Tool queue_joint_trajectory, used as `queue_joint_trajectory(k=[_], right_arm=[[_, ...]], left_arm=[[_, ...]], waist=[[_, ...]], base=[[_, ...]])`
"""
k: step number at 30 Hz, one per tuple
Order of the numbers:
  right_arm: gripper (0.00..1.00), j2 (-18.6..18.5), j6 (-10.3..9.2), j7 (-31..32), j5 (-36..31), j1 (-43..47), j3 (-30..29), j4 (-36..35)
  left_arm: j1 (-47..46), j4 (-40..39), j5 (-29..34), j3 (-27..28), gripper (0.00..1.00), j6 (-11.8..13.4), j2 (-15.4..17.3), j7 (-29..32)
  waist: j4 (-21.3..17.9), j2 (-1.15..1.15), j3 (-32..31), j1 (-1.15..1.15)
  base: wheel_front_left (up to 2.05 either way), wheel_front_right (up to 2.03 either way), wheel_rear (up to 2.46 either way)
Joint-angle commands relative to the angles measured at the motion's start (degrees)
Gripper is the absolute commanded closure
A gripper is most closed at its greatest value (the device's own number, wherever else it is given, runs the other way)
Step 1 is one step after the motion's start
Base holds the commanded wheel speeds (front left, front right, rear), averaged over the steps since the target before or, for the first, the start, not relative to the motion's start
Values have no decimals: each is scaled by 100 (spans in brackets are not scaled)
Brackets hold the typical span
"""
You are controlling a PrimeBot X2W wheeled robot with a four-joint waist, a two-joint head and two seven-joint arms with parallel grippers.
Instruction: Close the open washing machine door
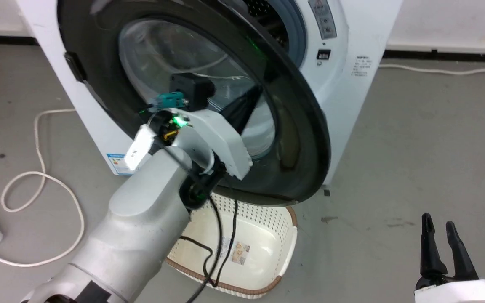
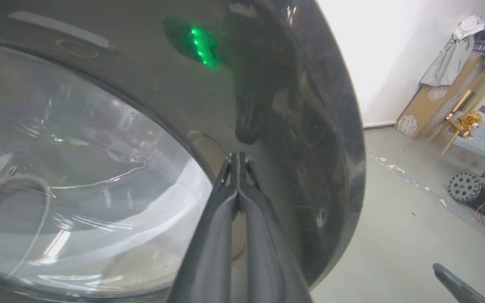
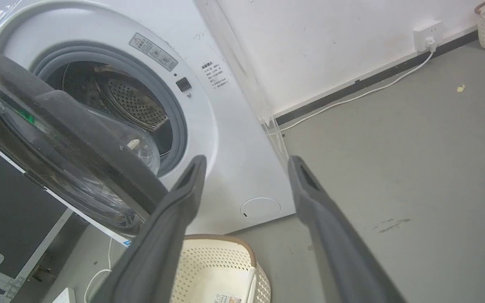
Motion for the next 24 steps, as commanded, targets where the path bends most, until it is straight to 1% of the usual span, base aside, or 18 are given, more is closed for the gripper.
queue_joint_trajectory(k=[1, 3, 4, 6, 8, 9, 11, 13, 14, 16, 18, 21, 24], right_arm=[[0, -4, 6, -26, 12, 21, -3, 1], [0, -4, 6, -26, -1, 53, -5, -5], [0, -4, 6, -26, -2, 65, 1, -10], [0, -4, 6, -26, 0, 96, 0, -32], [0, -4, 6, -26, -12, 145, -29, -81], [0, -4, 6, -26, -21, 171, -31, -110], [0, -4, 6, -26, -29, 206, -10, -150], [0, -4, 6, -26, -16, 216, 42, -161], [0, -4, 6, -26, -10, 215, 62, -162], [0, -4, 6, -26, 3, 220, 110, -160], [0, -4, 6, -26, 0, 235, 179, -157], [0, -4, 6, -26, -36, 259, 280, -155], [0, -4, 6, -26, -74, 286, 360, -161]], left_arm=[[-39, 56, 6, 58, 100, -28, 71, -143], [27, 52, -78, 231, 100, -43, 173, -456], [77, 27, -61, 322, 100, -41, 295, -648], [234, -44, 34, 547, 100, 106, 623, -898], [421, -233, 200, 874, 100, 383, 940, -1029], [525, -407, 352, 1071, 100, 581, 1091, -1053], [819, -1066, 844, 1621, 100, 961, 1337, -1061], [1316, -1666, 1376, 2085, 100, 1300, 1502, -1063], [1593, -1920, 1597, 2245, 100, 1410, 1544, -1064], [2156, -2264, 1845, 2472, 100, 1523, 1546, -1064], [2649, -2453, 1968, 2599, 100, 1559, 1498, -1065], [3272, -2545, 2003, 2670, 100, 1515, 1371, -1065], [3757, -2488, 1948, 2670, 100, 1410, 1214, -1065]], waist=[[85, 0, -108, 0], [152, 0, -226, 0], [172, 0, -298, 0], [216, 0, -426, 0], [299, 0, -520, 0], [342, 0, -546, 0], [411, 0, -564, 0], [440, 0, -579, 0], [448, 0, -587, 0], [464, 0, -606, 0], [470, 0, -627, 0], [466, 0, -651, 0], [460, 0, -677, 0]], base=[[0, 0, 0], [0, 0, 0], [0, 0, 0], [0, 0, 0], [0, 0, 0], [0, 0, 0], [0, 0, 0], [0, 0, 0], [0, 0, 0], [0, 0, 0], [0, 0, 0], [0, 0, 0], [0, 0, 0]])
